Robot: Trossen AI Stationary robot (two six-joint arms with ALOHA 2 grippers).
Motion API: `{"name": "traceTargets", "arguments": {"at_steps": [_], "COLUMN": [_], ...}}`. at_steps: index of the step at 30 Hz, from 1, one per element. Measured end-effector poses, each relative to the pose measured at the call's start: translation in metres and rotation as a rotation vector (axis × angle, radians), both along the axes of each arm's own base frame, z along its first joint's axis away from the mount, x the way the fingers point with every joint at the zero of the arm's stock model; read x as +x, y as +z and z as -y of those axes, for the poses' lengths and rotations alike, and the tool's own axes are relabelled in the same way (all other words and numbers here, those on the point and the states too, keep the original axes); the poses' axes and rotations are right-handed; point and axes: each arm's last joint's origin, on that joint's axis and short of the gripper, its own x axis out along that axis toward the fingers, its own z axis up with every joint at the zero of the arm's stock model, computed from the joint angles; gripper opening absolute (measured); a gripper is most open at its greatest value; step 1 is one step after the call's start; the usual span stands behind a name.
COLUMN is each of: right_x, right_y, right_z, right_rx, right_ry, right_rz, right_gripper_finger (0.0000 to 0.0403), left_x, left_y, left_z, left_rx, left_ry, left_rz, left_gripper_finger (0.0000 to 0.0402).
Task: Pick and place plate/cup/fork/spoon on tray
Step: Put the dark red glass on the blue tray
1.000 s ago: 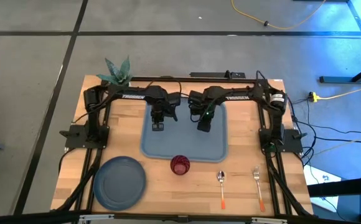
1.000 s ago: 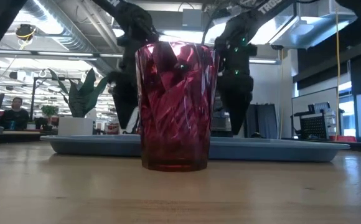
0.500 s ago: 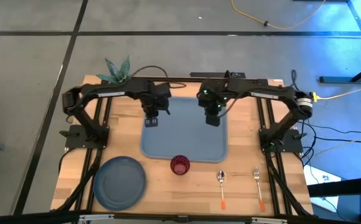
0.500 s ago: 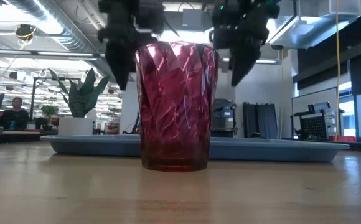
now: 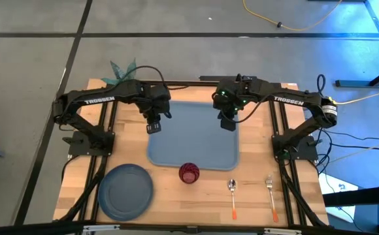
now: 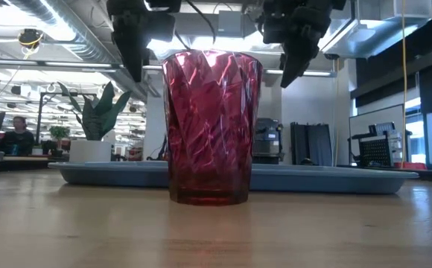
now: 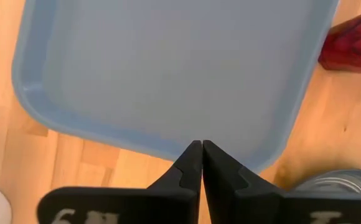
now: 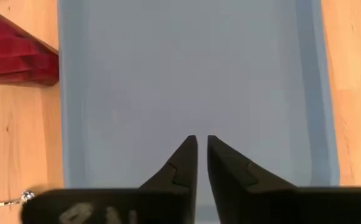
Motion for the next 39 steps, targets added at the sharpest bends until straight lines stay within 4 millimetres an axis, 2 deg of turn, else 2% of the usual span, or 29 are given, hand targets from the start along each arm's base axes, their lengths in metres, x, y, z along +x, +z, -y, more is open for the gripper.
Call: {"name": "traceTargets", "arguments": {"at_steps": [6,13,20,24,32,36,39], "right_x": [0.000,-0.002,-0.001,0.003,-0.001,-0.009,-0.011], "right_y": [0.000,0.002,0.023,0.042,0.086,0.093,0.092], "right_z": [0.000,-0.001,-0.006,-0.016,-0.040,-0.055,-0.067], "right_rx": [-0.012,-0.040,-0.039,-0.053,-0.079,-0.083,-0.074], "right_ry": [0.025,0.083,0.092,0.129,0.190,0.286,0.335], "right_rz": [0.002,0.006,0.048,0.095,0.146,0.093,0.061], "right_gripper_finger": [0.0069,0.0072,0.0072,0.0072,0.0072,0.0072,0.0072], "left_x": [0.001,0.005,0.011,0.014,0.027,0.030,0.028], "left_y": [0.000,0.001,0.003,0.003,0.008,0.008,0.011], "left_z": [0.003,0.002,0.008,0.017,0.044,0.063,0.072], "left_rx": [-0.041,-0.013,0.086,0.103,0.006,0.036,0.075], "left_ry": [-0.018,-0.086,-0.335,-0.407,-0.359,-0.322,-0.197], "left_rz": [0.012,0.059,0.122,0.140,0.248,0.227,0.211], "left_gripper_finger": [0.0039,0.0049,0.0049,0.0050,0.0050,0.0050,0.0050]}}
